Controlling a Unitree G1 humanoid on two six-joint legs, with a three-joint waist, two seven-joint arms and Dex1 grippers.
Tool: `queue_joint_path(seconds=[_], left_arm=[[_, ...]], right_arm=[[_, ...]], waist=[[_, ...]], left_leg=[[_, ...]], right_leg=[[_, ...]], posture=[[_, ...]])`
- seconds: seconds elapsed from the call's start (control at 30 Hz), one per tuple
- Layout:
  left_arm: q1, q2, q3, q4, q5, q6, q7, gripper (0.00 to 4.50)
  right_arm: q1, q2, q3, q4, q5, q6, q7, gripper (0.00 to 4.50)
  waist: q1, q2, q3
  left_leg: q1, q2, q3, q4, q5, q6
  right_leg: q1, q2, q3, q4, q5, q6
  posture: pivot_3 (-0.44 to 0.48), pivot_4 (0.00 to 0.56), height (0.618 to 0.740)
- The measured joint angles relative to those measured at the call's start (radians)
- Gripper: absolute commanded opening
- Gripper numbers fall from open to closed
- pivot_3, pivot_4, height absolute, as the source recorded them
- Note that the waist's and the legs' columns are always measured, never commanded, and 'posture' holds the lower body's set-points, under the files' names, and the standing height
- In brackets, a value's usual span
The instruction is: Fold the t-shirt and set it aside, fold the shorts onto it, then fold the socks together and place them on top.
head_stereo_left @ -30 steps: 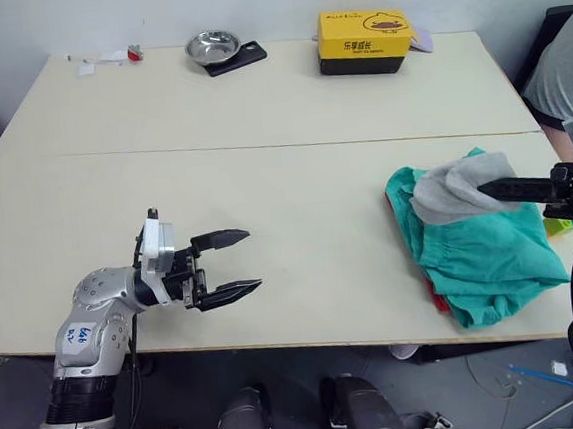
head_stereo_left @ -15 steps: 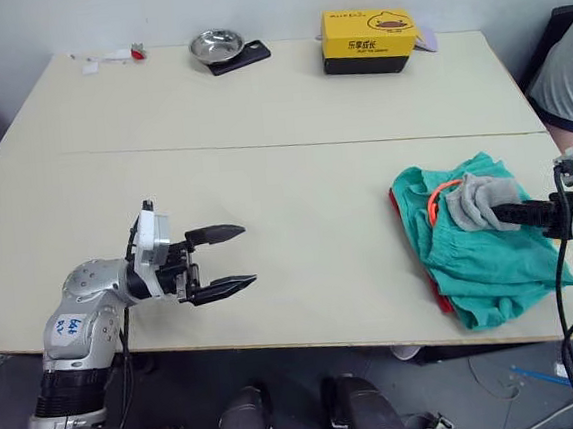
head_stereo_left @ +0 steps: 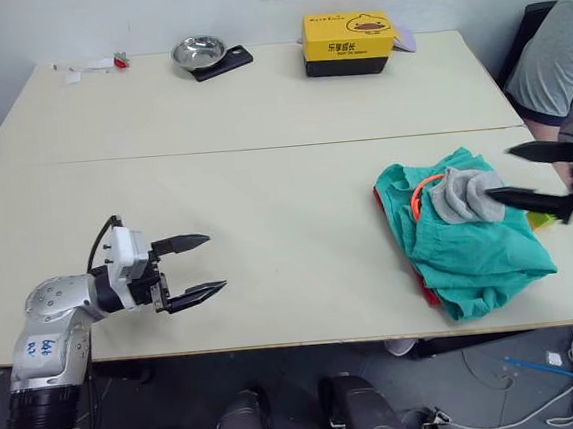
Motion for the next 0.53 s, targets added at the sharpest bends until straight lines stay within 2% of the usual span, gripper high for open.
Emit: queue_joint_path(seconds=[0.07,0.17,0.27,0.37,0.53], left_arm=[[0.017,0.003,0.006,0.000,0.017,-0.013,0.017,4.50],[0.048,0.007,0.018,0.004,0.047,-0.041,0.059,4.50],[0.075,0.007,0.019,0.004,0.069,-0.073,0.084,4.50],[0.103,0.007,0.019,0.004,0.106,-0.098,0.118,4.50],[0.099,0.007,0.019,0.005,0.146,-0.136,0.163,4.50]], right_arm=[[0.012,0.094,0.065,-0.053,-0.010,-0.065,-0.015,4.46],[0.069,0.244,0.195,-0.087,-0.106,-0.293,-0.014,4.46],[0.106,0.308,0.284,-0.029,-0.187,-0.479,0.012,4.46],[0.110,0.345,0.299,0.093,-0.245,-0.649,0.019,4.46],[0.151,0.381,0.316,0.134,-0.278,-0.736,-0.013,4.46]], waist=[[0.002,0.000,0.000],[0.011,-0.001,0.000],[0.017,-0.001,0.000],[0.019,-0.002,-0.001],[0.024,-0.002,-0.001]], left_leg=[[-0.001,-0.001,0.000,0.000,0.000,0.000],[-0.002,-0.002,0.000,0.000,0.000,0.000],[-0.002,-0.004,0.002,0.001,0.000,0.001],[-0.001,-0.005,0.003,0.002,-0.001,0.003],[0.003,-0.004,0.001,0.001,-0.004,0.000]], right_leg=[[-0.001,-0.001,0.000,0.000,0.000,0.000],[0.000,-0.002,0.000,0.000,0.000,0.000],[0.000,-0.004,0.000,-0.001,0.000,0.001],[0.001,-0.006,0.000,-0.001,0.000,0.002],[0.004,-0.006,0.000,0.000,0.001,-0.001]], posture=[[0.000,0.150,0.740],[0.000,0.150,0.740],[0.000,0.150,0.740],[0.000,0.150,0.740],[0.000,0.150,0.740]])
